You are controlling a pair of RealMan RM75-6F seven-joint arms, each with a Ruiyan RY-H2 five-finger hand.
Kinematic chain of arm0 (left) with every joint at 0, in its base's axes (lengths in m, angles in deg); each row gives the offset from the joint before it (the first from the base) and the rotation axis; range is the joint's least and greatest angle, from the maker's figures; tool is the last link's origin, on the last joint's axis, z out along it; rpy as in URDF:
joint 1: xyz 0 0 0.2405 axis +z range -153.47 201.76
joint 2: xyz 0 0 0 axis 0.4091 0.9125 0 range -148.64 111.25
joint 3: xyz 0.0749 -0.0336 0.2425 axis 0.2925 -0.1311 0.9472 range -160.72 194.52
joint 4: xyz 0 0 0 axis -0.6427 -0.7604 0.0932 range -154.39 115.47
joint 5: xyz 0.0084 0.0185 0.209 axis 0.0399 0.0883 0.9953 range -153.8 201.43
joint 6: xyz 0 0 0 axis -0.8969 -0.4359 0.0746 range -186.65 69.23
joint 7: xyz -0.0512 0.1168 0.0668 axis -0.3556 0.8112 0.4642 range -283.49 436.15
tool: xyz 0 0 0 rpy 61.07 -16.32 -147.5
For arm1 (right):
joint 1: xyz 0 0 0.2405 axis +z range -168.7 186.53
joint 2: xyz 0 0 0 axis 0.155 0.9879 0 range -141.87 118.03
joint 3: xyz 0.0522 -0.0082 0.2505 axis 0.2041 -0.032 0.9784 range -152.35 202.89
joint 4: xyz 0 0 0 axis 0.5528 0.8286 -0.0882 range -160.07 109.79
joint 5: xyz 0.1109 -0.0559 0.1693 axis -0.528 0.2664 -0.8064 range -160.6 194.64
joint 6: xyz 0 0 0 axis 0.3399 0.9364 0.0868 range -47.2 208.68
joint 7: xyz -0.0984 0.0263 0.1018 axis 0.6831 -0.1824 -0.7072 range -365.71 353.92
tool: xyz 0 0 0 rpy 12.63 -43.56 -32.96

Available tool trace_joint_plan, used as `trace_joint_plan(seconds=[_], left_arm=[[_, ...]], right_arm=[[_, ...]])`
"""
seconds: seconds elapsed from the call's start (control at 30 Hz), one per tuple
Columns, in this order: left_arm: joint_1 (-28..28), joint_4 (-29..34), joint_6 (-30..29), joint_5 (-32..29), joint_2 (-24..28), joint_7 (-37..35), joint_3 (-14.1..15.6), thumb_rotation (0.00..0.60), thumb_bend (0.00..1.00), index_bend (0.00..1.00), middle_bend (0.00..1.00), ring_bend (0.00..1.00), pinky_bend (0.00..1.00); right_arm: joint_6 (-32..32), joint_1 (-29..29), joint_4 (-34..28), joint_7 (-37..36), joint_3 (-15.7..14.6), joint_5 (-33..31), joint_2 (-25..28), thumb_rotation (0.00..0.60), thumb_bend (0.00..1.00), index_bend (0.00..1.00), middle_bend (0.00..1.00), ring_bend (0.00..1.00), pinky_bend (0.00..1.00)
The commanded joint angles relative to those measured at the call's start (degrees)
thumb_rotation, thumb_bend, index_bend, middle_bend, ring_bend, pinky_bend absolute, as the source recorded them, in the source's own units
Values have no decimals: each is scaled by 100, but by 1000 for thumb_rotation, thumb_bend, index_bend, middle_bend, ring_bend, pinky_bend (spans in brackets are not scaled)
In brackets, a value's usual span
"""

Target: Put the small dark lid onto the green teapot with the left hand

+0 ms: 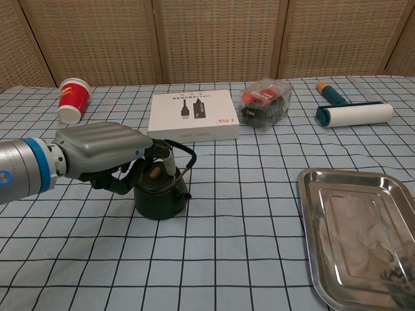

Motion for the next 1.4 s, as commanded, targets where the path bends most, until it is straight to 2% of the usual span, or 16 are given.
trace_joint_plan(seconds=[0.03,0.23,0.4,0.63,0.67,0.73,0.77,0.8,0.87,1.03,1.27,1.4], left_arm=[[-11,-41,-12,-40,-59,42,23,600,1000,250,128,234,414],[-36,-71,-28,-122,-120,134,59,600,1000,250,128,234,414],[0,7,-193,38,-69,69,23,600,1000,250,128,234,414],[142,398,-547,601,406,-295,-80,600,996,243,117,221,384],[172,457,-623,697,502,-351,-102,600,946,228,93,192,348],[242,550,-763,855,685,-496,-148,600,657,171,32,95,225],[294,591,-861,928,797,-586,-181,600,388,110,7,41,127],[351,616,-959,995,900,-657,-199,600,167,53,0,7,51],[507,657,-1196,1057,1120,-725,-209,600,5,0,0,0,0],[1081,656,-1969,1127,1507,-930,-111,600,0,0,0,0,0],[2074,231,-2827,1506,1877,-2050,307,600,0,0,0,0,0],[2483,75,-3076,1644,1963,-2589,473,600,0,0,0,0,0]], right_arm=[[0,-1,1,-8,0,-1,2,600,3,0,0,0,0],[1,0,5,-20,6,-8,5,600,3,0,0,0,0],[6,-2,6,-28,8,-6,9,600,3,0,0,0,0],[0,0,6,-19,1,2,5,600,3,0,0,0,0],[1,0,4,-13,0,5,4,600,3,0,0,0,0],[3,0,-2,-7,-3,12,3,600,3,0,0,0,0],[6,-1,-5,-2,-4,16,2,600,3,0,0,0,0],[8,-1,-9,3,-6,21,1,600,3,0,0,0,0],[12,-3,-18,12,-11,30,0,600,3,0,0,0,0],[7,0,-33,42,-25,51,-7,600,3,0,0,0,0],[-3,10,-52,126,-58,106,-37,600,3,0,0,0,0],[39,-2,-80,162,-73,157,-41,600,3,0,0,0,0]])
